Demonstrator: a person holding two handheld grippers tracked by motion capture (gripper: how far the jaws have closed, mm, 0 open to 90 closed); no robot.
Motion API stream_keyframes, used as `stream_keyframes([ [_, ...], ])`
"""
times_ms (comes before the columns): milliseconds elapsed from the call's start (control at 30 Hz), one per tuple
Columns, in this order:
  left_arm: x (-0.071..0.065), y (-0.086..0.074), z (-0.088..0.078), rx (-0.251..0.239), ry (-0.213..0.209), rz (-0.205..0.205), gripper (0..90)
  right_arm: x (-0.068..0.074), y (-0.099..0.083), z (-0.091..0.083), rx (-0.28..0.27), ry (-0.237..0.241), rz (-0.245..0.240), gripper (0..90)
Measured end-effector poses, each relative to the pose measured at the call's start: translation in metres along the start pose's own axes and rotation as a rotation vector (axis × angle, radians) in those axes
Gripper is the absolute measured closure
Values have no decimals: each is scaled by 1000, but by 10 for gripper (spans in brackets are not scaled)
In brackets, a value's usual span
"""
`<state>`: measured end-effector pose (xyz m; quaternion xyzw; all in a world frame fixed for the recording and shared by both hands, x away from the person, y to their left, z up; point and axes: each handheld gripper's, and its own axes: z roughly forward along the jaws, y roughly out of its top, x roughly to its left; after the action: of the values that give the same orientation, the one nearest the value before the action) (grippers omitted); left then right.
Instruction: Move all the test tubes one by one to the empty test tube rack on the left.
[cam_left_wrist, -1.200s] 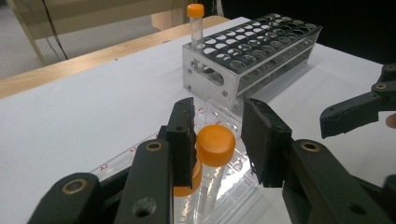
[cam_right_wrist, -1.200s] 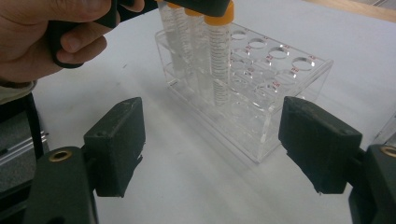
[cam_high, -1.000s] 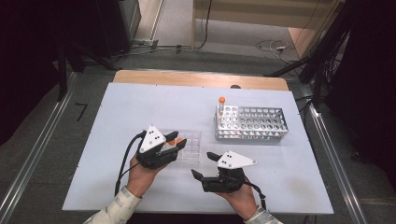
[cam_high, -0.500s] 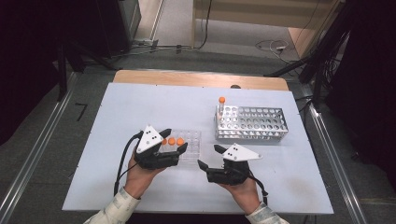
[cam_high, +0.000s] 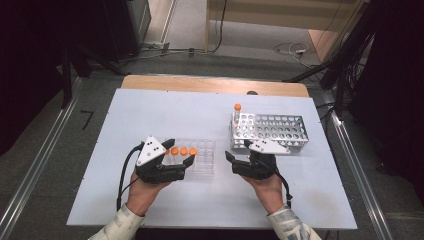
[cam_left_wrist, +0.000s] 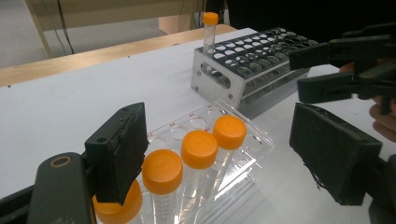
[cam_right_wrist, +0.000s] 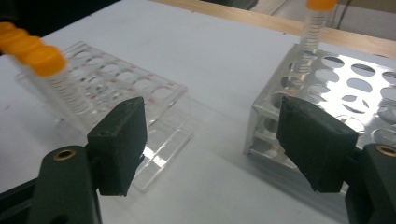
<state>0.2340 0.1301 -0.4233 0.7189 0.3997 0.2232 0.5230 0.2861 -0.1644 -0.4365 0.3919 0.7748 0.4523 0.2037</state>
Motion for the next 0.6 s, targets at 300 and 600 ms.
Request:
stream_keyframes([
  [300, 4, -1, -3, 0, 5, -4, 195, -19, 21, 19, -13, -85, 57, 239],
  [600, 4, -2, -2, 4, 6, -3, 195, -35, 41, 35, -43, -165, 81, 268],
])
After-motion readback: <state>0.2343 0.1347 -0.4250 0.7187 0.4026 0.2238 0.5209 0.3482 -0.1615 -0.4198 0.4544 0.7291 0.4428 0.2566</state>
